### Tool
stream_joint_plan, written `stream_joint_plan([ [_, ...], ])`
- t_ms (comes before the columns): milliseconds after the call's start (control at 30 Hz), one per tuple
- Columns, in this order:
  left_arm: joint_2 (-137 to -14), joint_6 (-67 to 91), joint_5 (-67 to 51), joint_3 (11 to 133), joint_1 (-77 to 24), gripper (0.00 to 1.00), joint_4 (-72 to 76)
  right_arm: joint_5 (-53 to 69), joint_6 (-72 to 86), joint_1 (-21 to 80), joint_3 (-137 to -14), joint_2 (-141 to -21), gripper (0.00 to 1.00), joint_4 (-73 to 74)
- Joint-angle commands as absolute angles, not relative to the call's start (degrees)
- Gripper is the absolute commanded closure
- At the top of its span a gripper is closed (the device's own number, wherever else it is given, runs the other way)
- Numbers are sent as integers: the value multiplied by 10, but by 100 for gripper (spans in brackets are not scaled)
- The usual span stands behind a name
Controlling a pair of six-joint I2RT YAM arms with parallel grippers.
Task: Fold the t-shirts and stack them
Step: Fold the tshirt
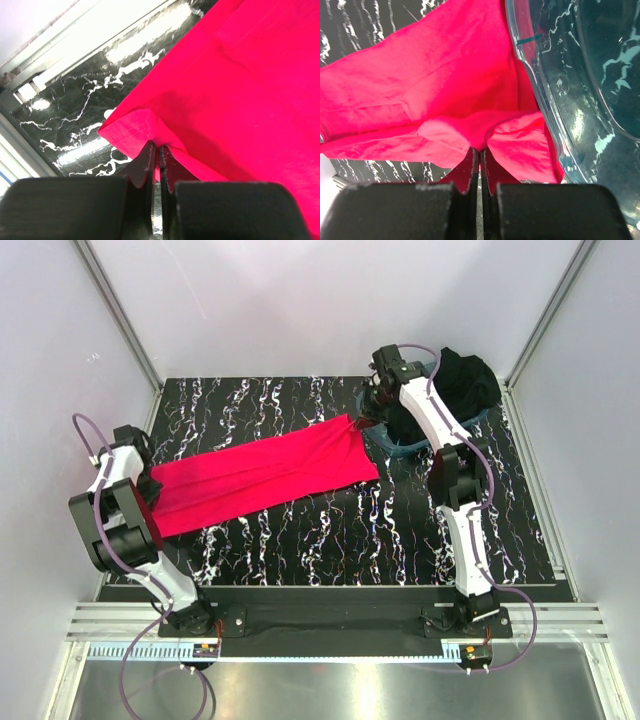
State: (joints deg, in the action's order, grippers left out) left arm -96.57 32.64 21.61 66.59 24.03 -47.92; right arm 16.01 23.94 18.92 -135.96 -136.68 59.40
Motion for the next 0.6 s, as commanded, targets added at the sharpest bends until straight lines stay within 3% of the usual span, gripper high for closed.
stream_joint_plan([
  [0, -971, 331, 221, 705, 240, 95, -461, 178, 231, 192, -1391, -1381, 100, 584],
  [567, -1027, 348, 235, 747, 240, 92, -463, 173, 231, 188, -1424, -1408, 100, 547],
])
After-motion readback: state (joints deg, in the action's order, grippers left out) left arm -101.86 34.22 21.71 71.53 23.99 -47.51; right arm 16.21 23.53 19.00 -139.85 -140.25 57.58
